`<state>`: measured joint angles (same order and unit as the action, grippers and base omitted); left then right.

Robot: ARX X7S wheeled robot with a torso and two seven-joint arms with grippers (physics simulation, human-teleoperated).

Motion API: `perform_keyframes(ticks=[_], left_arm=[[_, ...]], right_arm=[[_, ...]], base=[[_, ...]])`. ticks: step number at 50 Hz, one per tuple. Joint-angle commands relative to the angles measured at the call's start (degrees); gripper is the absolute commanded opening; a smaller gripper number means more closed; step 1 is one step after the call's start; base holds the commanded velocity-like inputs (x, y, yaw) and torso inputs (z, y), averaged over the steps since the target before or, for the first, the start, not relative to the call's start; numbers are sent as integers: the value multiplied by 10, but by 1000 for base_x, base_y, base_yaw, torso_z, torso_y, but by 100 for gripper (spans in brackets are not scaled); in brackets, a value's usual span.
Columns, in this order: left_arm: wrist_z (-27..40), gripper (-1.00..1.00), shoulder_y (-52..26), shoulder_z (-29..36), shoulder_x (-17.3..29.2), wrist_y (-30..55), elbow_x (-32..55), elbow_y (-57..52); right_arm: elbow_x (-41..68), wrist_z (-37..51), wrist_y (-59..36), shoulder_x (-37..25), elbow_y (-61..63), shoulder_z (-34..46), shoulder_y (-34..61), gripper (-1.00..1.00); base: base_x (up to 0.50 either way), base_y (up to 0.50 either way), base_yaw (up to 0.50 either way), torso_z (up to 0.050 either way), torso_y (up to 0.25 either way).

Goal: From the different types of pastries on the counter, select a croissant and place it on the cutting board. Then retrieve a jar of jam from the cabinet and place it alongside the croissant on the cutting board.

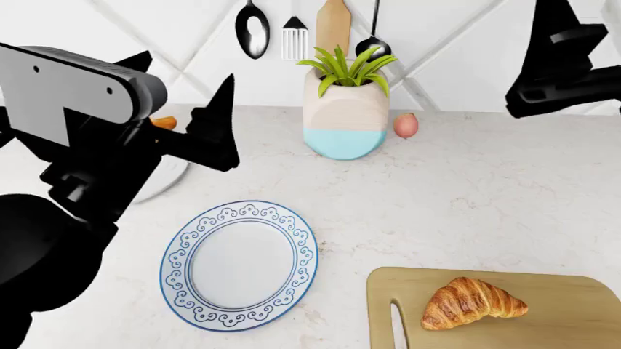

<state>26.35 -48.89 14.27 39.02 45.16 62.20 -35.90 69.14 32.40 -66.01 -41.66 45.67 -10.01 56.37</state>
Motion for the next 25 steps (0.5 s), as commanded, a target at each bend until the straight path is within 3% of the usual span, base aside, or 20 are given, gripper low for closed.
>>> perform_keyframes(ticks=[1, 10, 25], left_arm=[[7, 100, 23, -16, 7, -20, -10, 3], [5, 100, 26, -23, 7, -25, -1, 10], [2, 100, 30, -21, 9, -24, 5, 10]], right_arm=[[18, -6, 16, -12, 17, -16, 39, 100], [44, 0, 12, -15, 8, -5, 100, 100], [45, -2, -18, 1, -77, 77, 303, 100]], base=[[0, 0, 0, 0, 0], [0, 0, 0, 0, 0], [0, 0, 0, 0, 0]])
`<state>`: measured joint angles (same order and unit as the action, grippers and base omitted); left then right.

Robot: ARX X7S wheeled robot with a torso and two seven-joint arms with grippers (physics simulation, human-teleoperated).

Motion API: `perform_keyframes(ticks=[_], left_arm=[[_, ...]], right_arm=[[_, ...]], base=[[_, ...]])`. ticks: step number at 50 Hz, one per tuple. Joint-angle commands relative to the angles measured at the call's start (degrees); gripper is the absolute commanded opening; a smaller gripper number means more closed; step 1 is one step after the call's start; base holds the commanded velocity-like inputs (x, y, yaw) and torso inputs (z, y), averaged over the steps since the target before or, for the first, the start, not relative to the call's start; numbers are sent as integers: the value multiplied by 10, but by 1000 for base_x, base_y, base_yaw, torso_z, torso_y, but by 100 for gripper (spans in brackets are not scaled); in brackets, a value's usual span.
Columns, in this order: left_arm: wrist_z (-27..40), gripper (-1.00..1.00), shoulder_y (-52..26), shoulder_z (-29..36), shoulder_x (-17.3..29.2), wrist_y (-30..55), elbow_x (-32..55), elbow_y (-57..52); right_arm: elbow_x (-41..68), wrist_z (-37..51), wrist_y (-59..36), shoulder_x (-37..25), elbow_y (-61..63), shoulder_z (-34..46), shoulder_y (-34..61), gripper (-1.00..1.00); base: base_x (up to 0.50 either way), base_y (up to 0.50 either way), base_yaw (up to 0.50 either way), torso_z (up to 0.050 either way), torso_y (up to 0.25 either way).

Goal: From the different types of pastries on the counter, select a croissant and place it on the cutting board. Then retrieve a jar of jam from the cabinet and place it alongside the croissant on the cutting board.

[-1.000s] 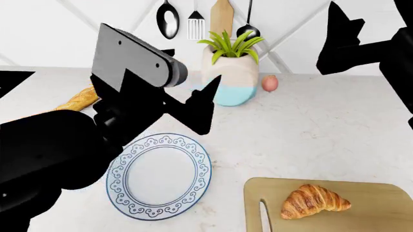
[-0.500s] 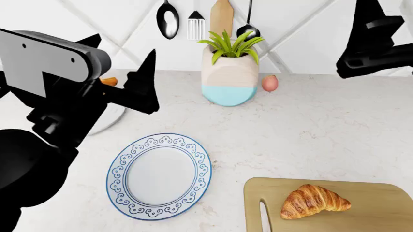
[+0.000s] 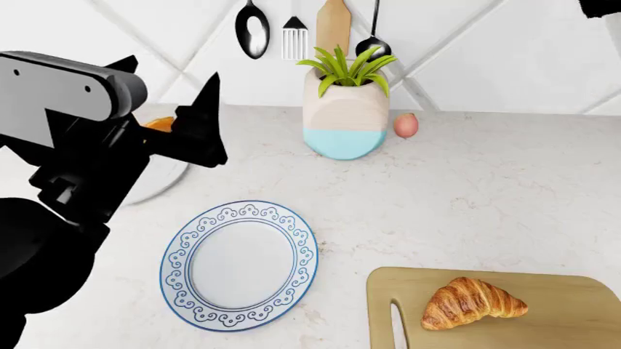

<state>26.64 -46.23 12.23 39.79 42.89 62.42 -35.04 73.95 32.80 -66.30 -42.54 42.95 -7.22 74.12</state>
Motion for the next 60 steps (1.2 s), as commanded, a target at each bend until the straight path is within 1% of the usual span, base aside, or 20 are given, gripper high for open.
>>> perform_keyframes(ticks=[1, 11, 18, 27, 40, 53, 60], left_arm=[[0, 100, 1, -1, 1, 0, 4, 2], [3, 100, -2, -4, 3, 0, 12, 2], [4, 100, -2, -7, 1, -4, 13, 3], [5, 100, -7, -10, 3, -3, 17, 4], [-1, 100, -3, -9, 5, -8, 14, 9], [-9, 100, -11, 4, 2, -4, 8, 15], [-15, 100, -15, 12, -1, -4, 2, 20]], right_arm=[[-8, -9, -17, 13, -57, 58, 141, 100], [-62, -45, -18, 27, -111, 117, 232, 100], [-106, -80, -15, 44, -173, 168, 296, 100], [-148, -129, -3, 76, -287, 216, 351, 100], [-219, -194, 12, 129, -465, 291, 471, 100], [-278, -224, 55, 182, -633, 329, 519, 100], [-310, -262, 85, 214, -734, 358, 551, 100]], base=[[0, 0, 0, 0, 0], [0, 0, 0, 0, 0], [0, 0, 0, 0, 0], [0, 0, 0, 0, 0], [0, 0, 0, 0, 0], [0, 0, 0, 0, 0], [0, 0, 0, 0, 0]])
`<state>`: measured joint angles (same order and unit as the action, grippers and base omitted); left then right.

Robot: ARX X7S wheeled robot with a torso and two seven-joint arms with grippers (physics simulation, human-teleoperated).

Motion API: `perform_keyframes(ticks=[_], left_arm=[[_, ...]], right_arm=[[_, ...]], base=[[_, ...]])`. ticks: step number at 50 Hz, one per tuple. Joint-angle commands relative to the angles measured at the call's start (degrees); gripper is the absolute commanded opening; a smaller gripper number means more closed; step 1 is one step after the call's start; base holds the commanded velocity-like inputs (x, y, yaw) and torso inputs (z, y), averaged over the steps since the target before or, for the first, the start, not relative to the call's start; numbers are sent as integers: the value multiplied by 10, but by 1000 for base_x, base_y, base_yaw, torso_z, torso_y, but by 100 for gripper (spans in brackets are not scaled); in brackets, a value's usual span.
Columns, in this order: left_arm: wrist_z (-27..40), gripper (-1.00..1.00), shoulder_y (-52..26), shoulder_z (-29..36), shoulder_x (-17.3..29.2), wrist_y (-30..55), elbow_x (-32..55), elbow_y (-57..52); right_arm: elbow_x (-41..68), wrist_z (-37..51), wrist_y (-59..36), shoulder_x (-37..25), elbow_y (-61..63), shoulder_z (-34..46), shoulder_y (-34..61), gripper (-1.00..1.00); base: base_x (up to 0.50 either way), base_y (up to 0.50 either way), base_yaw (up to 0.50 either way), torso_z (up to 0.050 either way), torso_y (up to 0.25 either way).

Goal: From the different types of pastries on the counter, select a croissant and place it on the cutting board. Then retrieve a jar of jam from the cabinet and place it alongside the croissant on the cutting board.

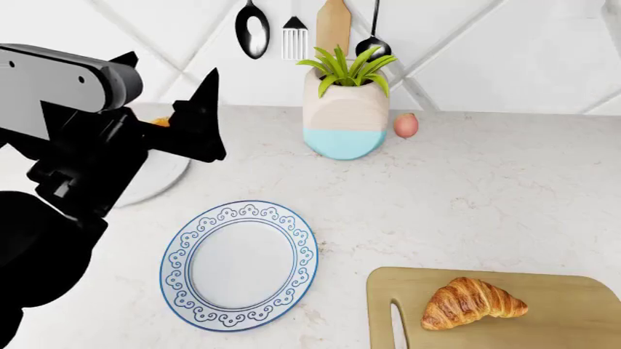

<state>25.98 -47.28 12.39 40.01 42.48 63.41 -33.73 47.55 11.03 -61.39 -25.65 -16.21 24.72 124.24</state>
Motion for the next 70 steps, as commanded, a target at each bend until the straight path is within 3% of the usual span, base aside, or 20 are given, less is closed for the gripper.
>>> perform_keyframes(ticks=[1, 16, 29, 49, 59, 70], left_arm=[[-9, 100, -4, 10, -3, -1, -8, 8], [-8, 100, 4, 2, 6, -6, -3, -1], [-1, 100, 3, -3, 12, -3, 6, -9], [-3, 100, 12, -9, 18, -10, 8, -7], [-1, 100, 12, -11, 22, -9, 13, -9], [0, 100, 17, -17, 28, -10, 23, -13]], right_arm=[[-50, -50, 39, 48, -154, 42, 56, 100], [-81, -75, 33, 86, -285, 48, 105, 100], [-316, -180, -35, 147, -312, -99, 107, 100], [-393, -214, -53, 169, -370, -155, 105, 100], [-411, -232, -30, 183, -419, -154, 107, 100], [-503, -254, 37, 212, -490, -206, 107, 100]], base=[[0, 0, 0, 0, 0], [0, 0, 0, 0, 0], [0, 0, 0, 0, 0], [0, 0, 0, 0, 0], [0, 0, 0, 0, 0], [0, 0, 0, 0, 0]])
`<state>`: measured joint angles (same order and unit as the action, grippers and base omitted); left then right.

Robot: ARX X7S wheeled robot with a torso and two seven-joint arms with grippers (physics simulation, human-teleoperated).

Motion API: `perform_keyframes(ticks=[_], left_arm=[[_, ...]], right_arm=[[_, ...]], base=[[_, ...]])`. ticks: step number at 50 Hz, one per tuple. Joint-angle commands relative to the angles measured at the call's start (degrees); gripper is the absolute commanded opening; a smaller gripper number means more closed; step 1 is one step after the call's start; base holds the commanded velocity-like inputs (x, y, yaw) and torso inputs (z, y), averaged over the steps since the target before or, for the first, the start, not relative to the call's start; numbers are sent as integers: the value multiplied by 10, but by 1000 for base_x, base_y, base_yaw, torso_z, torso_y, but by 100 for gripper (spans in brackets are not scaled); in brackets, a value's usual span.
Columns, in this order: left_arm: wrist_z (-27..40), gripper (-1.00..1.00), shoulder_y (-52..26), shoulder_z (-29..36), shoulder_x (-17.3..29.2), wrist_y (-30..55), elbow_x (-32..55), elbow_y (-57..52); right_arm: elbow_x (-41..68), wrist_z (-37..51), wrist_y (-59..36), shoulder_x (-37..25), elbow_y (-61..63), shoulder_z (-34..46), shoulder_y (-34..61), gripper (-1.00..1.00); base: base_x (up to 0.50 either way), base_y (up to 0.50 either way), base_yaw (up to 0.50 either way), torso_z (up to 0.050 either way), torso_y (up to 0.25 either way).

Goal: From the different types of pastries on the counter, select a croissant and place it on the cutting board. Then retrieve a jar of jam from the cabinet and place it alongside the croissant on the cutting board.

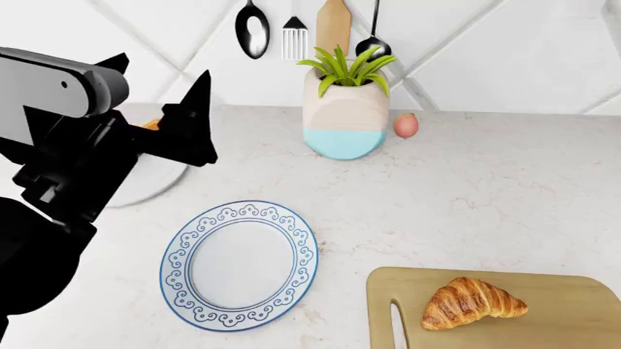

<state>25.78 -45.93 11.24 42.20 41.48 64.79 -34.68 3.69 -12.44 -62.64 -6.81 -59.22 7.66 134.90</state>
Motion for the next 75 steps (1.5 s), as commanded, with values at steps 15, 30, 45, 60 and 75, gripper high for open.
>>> perform_keyframes(ticks=[15, 30, 45, 60, 75], left_arm=[[-8, 100, 23, -14, 12, -17, 2, 1], [-17, 100, 37, -18, 17, -28, -5, 5], [-18, 100, 55, -29, 26, -38, -5, 4], [-17, 100, 63, -32, 30, -41, -3, 0], [-12, 100, 57, -23, 23, -38, -6, 1]], right_arm=[[-109, -14, 131, 50, -124, -50, 1, 100], [-61, 60, 192, 35, -158, -40, -6, 100], [-19, 40, 187, 40, -158, -89, -24, -100], [-44, 13, 209, 35, -157, -63, -12, -100], [-68, -65, 178, 11, -31, -63, 1, -100]], base=[[0, 0, 0, 0, 0], [0, 0, 0, 0, 0], [0, 0, 0, 0, 0], [0, 0, 1, 0, 0], [0, 0, 0, 0, 0]])
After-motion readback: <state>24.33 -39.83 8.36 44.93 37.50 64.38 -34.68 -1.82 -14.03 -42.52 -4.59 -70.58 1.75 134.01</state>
